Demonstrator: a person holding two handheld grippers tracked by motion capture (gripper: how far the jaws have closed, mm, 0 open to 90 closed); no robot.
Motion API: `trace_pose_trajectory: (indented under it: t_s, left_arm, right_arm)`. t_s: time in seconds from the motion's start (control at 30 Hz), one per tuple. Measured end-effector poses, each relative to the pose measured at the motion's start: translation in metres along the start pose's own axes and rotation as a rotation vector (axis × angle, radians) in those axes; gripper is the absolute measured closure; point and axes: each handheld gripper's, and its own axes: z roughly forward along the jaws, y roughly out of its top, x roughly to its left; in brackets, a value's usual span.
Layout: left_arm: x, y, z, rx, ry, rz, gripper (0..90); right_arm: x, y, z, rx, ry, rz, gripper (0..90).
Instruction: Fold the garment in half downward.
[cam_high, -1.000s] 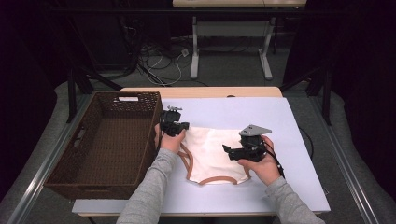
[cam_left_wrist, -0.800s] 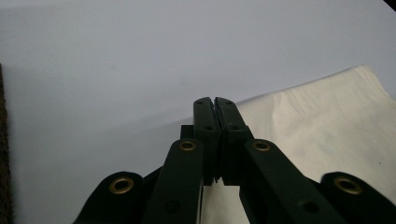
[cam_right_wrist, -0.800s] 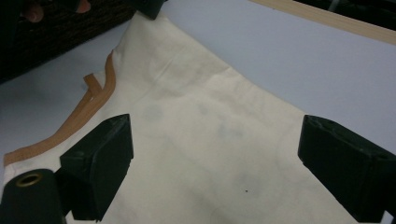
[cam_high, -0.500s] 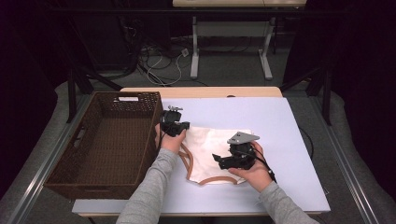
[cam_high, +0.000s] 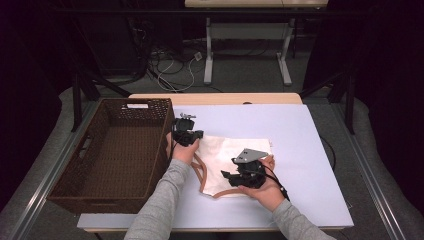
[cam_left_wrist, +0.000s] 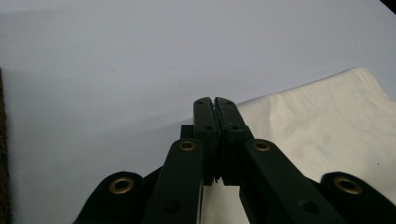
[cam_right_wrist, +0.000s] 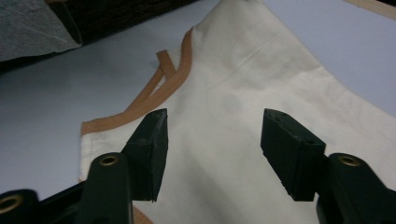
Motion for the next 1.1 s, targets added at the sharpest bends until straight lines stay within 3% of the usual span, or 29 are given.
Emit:
trace_pose_trajectory:
  t_s: [0.1,0.27,0.57,0.77,1.1]
  left_arm:
    - [0.0,0.0,0.001,0.004,0.0,-0.004,88.5]
    - [0.001,0.0,0.001,0.005,0.005,0.002,88.5]
    - [0.001,0.0,0.002,0.005,0.005,-0.009,88.5]
    - [0.001,0.0,0.003,0.006,0.007,-0.005,88.5]
    - [0.003,0.0,0.001,0.007,0.007,-0.008,88.4]
  right_arm:
    - [0.004,0.0,0.001,-0.007,0.026,0.005,45.4]
    - [0.014,-0.001,0.005,0.018,0.025,-0.031,45.3]
    - [0.022,-0.003,0.01,0.047,0.03,-0.044,44.8]
    - [0.031,-0.003,0.016,0.071,0.067,-0.049,44.7]
    - [0.047,-0.005,0.022,0.083,0.084,-0.078,47.4]
